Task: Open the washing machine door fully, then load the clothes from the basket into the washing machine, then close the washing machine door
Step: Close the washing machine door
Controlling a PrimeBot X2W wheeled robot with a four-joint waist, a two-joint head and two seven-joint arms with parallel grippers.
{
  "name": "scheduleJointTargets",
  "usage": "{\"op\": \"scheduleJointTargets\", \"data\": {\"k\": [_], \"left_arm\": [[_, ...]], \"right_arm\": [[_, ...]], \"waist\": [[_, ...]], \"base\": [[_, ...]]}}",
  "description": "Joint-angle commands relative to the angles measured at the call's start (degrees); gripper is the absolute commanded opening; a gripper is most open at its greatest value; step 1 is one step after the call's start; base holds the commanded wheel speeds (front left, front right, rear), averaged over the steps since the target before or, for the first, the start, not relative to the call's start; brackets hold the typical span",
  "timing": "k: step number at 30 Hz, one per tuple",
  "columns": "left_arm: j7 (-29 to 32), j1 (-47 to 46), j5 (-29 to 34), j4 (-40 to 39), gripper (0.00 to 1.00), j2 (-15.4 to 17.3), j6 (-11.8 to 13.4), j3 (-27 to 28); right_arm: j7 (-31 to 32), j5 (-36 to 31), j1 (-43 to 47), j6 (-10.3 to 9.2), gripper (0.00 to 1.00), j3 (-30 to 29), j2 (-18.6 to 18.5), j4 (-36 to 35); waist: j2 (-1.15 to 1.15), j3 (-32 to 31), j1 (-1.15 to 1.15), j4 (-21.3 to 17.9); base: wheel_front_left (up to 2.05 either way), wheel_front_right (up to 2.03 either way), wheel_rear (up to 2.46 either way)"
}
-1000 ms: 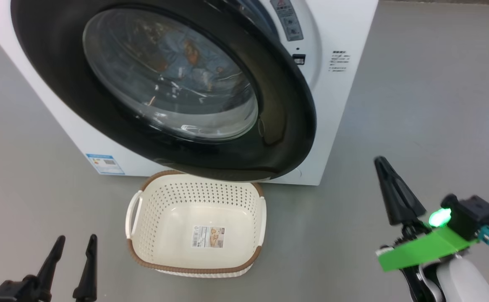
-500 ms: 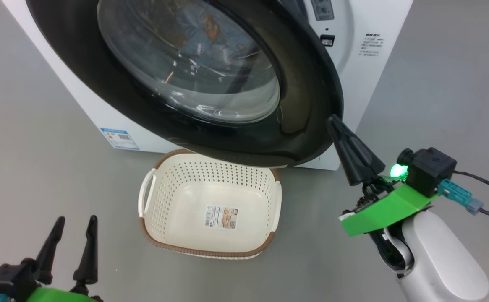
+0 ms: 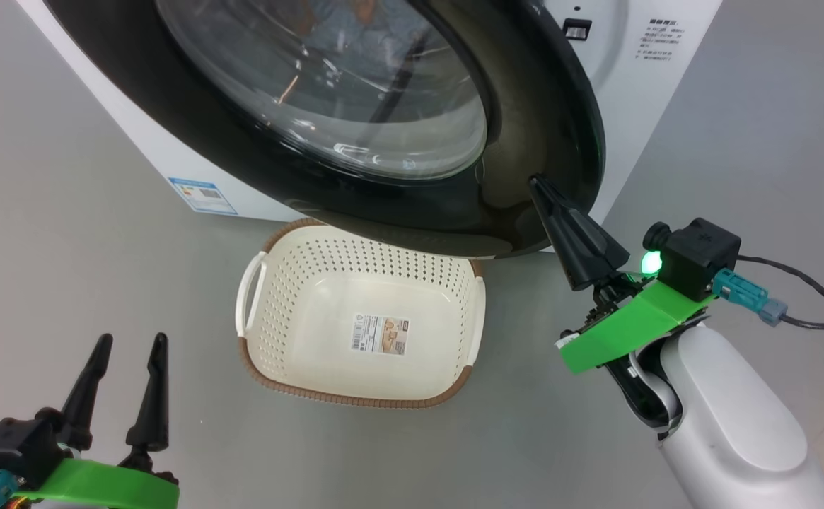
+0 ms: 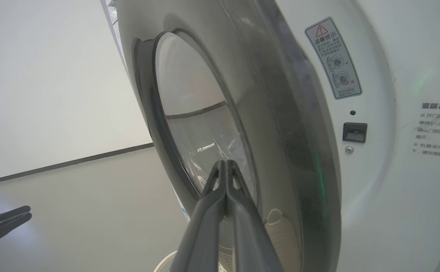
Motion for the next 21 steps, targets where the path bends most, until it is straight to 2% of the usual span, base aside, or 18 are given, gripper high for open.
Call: {"op": "scheduleJointTargets", "data": {"k": [1, 21], "left_arm": [[-0.7, -1.8, -0.7, -1.4, 1.00, 1.6, -0.2, 2.0], [-0.7, -3.9, -1.5, -2.0, 1.00, 2.8, -0.2, 1.0]], "right_arm": [[-0.3, 0.1, -1.0, 0.09, 0.00, 1.2, 0.7, -1.1], [-0.3, -0.8, -4.4, 0.09, 0.00, -4.8, 2.4, 1.3]], "waist": [[0.00, 0.4, 0.00, 0.1], [0.00, 3.8, 0.00, 0.4]], "base": [[0.00, 0.00, 0.00], [0.00, 0.00, 0.00]]}}
